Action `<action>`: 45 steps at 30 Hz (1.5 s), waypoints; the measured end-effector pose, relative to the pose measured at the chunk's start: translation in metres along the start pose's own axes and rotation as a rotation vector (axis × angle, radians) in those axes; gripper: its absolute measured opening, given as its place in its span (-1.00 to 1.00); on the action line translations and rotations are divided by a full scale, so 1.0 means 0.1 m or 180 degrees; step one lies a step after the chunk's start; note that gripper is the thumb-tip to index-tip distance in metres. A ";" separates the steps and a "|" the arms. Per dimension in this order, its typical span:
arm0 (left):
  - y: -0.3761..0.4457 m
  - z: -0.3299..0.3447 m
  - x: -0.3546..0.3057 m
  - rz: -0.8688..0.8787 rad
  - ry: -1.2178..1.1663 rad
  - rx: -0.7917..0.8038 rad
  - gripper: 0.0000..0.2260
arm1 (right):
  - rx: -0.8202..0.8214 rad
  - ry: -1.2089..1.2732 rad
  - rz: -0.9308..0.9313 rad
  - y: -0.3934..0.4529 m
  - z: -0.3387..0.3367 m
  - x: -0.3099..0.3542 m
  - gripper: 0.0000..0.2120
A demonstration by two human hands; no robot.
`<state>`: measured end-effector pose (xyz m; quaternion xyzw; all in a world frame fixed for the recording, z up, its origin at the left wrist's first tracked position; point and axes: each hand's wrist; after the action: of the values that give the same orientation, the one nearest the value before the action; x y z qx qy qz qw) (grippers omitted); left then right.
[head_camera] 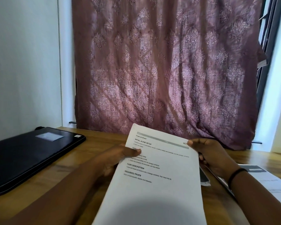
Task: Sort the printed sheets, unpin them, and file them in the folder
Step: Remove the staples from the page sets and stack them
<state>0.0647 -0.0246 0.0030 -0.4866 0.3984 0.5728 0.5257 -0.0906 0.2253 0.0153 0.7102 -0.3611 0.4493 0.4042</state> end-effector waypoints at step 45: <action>-0.02 0.00 -0.29 0.1213 -0.1584 -0.1040 -0.89 | 0.0121 0.0797 0.0449 -0.02 0.20 -0.02 -0.77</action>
<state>0.0659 -0.0305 0.0320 -0.3267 0.2448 0.8178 0.4056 -0.0820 0.2082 0.0078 0.6290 -0.3483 0.5684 0.3999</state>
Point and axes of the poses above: each hand's wrist, its own y-axis towards the middle knuckle, its own z-axis out of the palm, x = y × z, and after that the axes turned 8 degrees about -y, right-handed
